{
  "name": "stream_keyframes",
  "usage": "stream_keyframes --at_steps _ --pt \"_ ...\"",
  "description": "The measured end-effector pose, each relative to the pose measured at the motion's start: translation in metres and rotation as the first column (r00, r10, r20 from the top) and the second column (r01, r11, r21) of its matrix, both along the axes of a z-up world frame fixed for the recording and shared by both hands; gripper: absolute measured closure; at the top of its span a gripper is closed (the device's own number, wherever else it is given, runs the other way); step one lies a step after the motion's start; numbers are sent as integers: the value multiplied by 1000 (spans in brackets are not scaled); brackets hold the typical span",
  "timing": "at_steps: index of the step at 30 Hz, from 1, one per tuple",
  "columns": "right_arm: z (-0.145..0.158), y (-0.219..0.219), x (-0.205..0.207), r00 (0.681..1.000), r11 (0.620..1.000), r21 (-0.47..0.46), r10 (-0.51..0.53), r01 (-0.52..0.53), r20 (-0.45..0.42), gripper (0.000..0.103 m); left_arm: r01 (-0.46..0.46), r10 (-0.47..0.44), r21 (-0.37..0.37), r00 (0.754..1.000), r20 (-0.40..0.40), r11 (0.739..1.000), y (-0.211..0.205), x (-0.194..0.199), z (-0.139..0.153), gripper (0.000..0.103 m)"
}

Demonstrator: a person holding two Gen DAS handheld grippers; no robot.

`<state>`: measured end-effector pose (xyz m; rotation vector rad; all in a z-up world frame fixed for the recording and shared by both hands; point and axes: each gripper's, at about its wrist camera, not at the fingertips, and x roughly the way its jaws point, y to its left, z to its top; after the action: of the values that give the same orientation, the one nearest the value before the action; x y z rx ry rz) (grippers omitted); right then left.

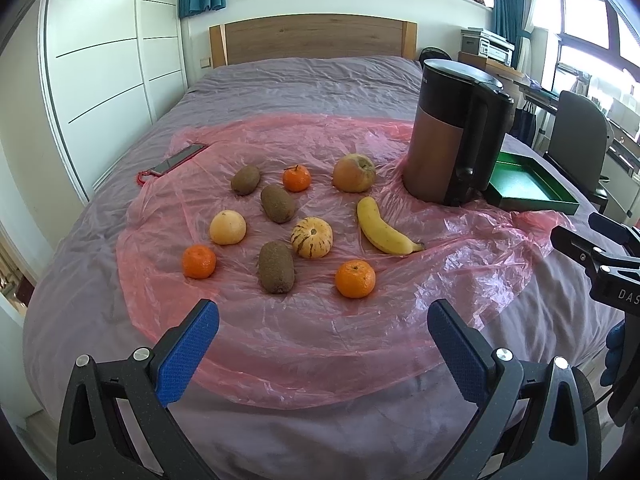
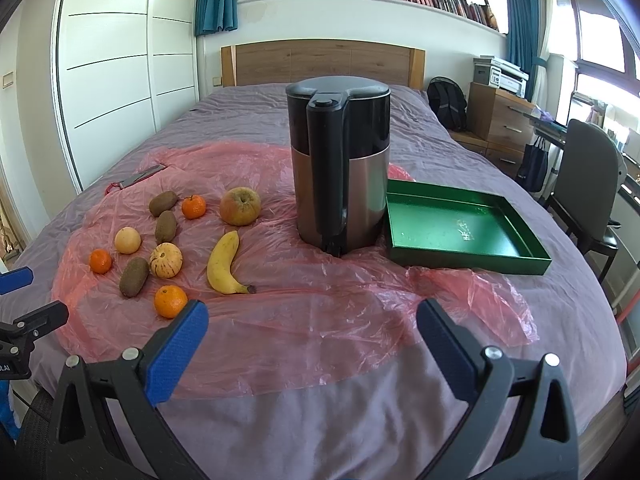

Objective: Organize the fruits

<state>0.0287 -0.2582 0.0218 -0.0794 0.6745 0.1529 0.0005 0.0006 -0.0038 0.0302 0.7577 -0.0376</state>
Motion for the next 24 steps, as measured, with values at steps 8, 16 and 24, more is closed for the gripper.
stream_keyframes --at_steps 8,16,24 --pt "0 2 -1 1000 1000 0 -1 1 1 0 -2 2 4 1000 -6 1000 0 1 0 1" --pt "0 2 0 1000 1000 8 2 -2 -1 0 4 -4 11 1000 -19 1000 1 2 -3 1" --pt "1 7 -6 1000 1000 15 9 -9 2 0 13 -12 23 999 -36 1000 -1 4 -6 1"
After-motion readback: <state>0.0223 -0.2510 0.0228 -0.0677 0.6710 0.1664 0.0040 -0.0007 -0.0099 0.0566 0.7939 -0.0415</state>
